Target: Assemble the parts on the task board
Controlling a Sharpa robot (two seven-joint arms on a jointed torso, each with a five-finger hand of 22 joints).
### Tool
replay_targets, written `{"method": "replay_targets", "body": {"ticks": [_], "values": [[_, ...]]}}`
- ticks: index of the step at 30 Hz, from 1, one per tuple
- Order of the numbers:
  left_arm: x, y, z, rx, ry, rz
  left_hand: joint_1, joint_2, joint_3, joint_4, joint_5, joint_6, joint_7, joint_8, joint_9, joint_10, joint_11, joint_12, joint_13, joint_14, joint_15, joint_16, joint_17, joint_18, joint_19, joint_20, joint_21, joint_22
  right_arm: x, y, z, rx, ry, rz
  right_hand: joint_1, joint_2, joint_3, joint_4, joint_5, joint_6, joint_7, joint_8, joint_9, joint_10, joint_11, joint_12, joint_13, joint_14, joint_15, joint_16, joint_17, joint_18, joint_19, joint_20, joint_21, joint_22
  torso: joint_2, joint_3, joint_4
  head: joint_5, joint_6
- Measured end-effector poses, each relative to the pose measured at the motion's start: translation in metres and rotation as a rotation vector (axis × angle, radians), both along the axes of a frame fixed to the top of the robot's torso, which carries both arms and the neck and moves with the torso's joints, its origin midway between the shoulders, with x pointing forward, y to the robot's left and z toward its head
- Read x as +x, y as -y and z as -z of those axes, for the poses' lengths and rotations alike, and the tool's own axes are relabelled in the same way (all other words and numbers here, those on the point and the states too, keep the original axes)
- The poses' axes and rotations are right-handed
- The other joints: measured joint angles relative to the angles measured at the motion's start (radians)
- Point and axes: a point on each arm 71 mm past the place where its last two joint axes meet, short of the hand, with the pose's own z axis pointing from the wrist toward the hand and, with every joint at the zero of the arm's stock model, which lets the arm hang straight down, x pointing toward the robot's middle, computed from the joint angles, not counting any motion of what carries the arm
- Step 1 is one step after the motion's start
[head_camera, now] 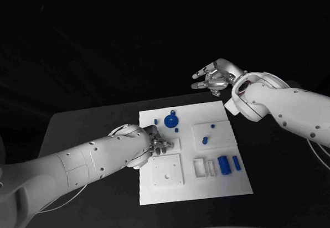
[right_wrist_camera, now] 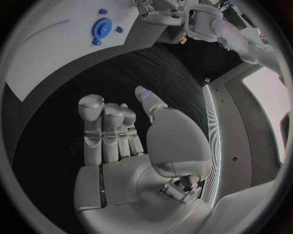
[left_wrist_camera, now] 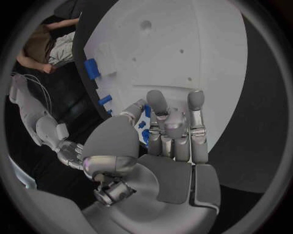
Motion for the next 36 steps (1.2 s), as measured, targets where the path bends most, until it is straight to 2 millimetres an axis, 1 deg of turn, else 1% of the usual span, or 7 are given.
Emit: {"method": "replay_targets", "body": {"ticks": [10,17,19,21,24,33,36], "values": [[-0.001,-0.007,0.003,0.005,-0.009,-0.007,0.015,-0.052,0.009,0.076,-0.053,0.005,-0.006,-0.002,0.000,0.000,0.000,0.000,-0.003,0.000,0.000,0.000,-0.004,0.000,0.000,0.000,-0.006,0.000,-0.001,0.001,0.002,-0.001,-0.004,0.002,0.000,0.000,0.000,0.000,0.000,0.000,0.000,0.000,0.000,0.000,0.000,0.000,-0.001,0.000,0.000,0.000,-0.001,0.000,0.000,0.000,0.000,0.000,0.000,-0.0008,0.0009,-0.003,-0.001],[-0.002,-0.024,0.003,0.010,-0.019,-0.028,-0.003,-0.147,-0.044,0.198,-0.129,0.011,0.000,-0.002,-0.003,0.000,0.000,-0.006,-0.008,-0.004,-0.004,-0.008,-0.012,0.000,0.000,0.000,-0.006,0.000,-0.001,0.005,0.003,-0.005,-0.006,0.007,-0.004,-0.004,0.000,0.000,0.000,0.000,0.000,0.000,0.000,0.000,0.000,0.000,-0.002,0.000,0.000,-0.004,-0.002,0.000,0.000,0.000,-0.006,0.000,0.000,-0.0013,0.0020,-0.007,0.000],[-0.003,-0.026,0.002,0.007,-0.021,-0.029,0.026,-0.131,-0.207,0.250,-0.129,0.011,0.000,-0.002,-0.007,0.000,0.000,-0.006,-0.011,-0.009,-0.001,-0.009,-0.015,0.000,0.000,0.000,-0.006,0.001,-0.001,0.005,0.004,-0.005,-0.007,0.008,-0.004,-0.004,0.000,0.000,0.000,0.000,0.000,0.000,0.000,0.000,0.000,0.000,-0.002,0.000,0.000,-0.004,-0.002,0.000,0.000,0.000,-0.006,0.000,0.000,-0.0013,0.0024,-0.007,0.002],[-0.003,-0.025,0.000,-0.002,-0.024,-0.028,0.021,-0.147,-0.310,0.286,-0.129,0.011,0.000,-0.010,-0.011,0.000,0.000,-0.015,-0.014,-0.013,-0.005,-0.015,-0.020,0.000,0.000,0.000,-0.011,0.001,-0.001,0.006,0.005,-0.006,-0.008,0.009,-0.004,-0.004,-0.003,-0.003,0.000,0.000,0.000,0.000,0.000,0.000,0.000,-0.005,-0.003,0.000,0.000,-0.004,-0.004,0.003,0.000,0.000,-0.006,0.000,0.000,-0.0013,0.0024,-0.007,0.002],[-0.004,-0.023,-0.004,-0.018,-0.026,-0.024,0.010,-0.155,-0.393,0.293,-0.129,0.011,0.000,-0.011,-0.017,0.000,0.000,-0.015,-0.018,-0.013,-0.005,-0.017,-0.023,0.000,0.000,0.000,-0.012,0.001,-0.002,0.007,0.005,-0.006,-0.009,0.010,-0.004,-0.004,-0.003,-0.003,0.000,0.000,0.000,0.000,0.000,-0.004,0.004,-0.005,-0.004,0.000,0.000,-0.009,-0.005,0.010,0.000,0.000,-0.013,0.000,0.000,-0.0019,0.0021,-0.007,0.005],[-0.003,-0.023,-0.012,-0.050,-0.036,-0.029,0.009,-0.151,-0.413,0.294,-0.129,0.007,0.005,-0.012,-0.030,0.000,0.000,-0.020,-0.025,-0.020,-0.005,-0.027,-0.033,0.000,0.000,0.000,-0.016,0.001,-0.002,0.008,0.007,-0.008,-0.011,0.012,-0.004,-0.004,-0.003,-0.003,-0.001,0.000,0.000,0.000,0.000,-0.004,0.004,-0.005,-0.004,0.000,0.000,-0.009,-0.005,0.015,0.000,0.000,-0.014,0.000,0.000,-0.0013,0.0018,-0.005,0.008],[-0.001,-0.025,-0.016,-0.064,-0.037,-0.036,0.035,-0.125,-0.393,0.289,-0.129,0.002,0.010,-0.016,-0.036,0.000,0.000,-0.028,-0.028,-0.024,-0.001,-0.036,-0.044,0.000,0.000,0.000,-0.020,0.001,-0.002,0.009,0.007,-0.008,-0.012,0.013,-0.004,-0.004,-0.003,-0.003,-0.001,0.000,0.000,0.000,0.000,-0.004,0.004,-0.005,-0.004,0.000,0.000,-0.009,-0.005,0.015,0.000,0.000,-0.014,0.000,0.000,-0.0010,0.0017,-0.004,0.009]]}}
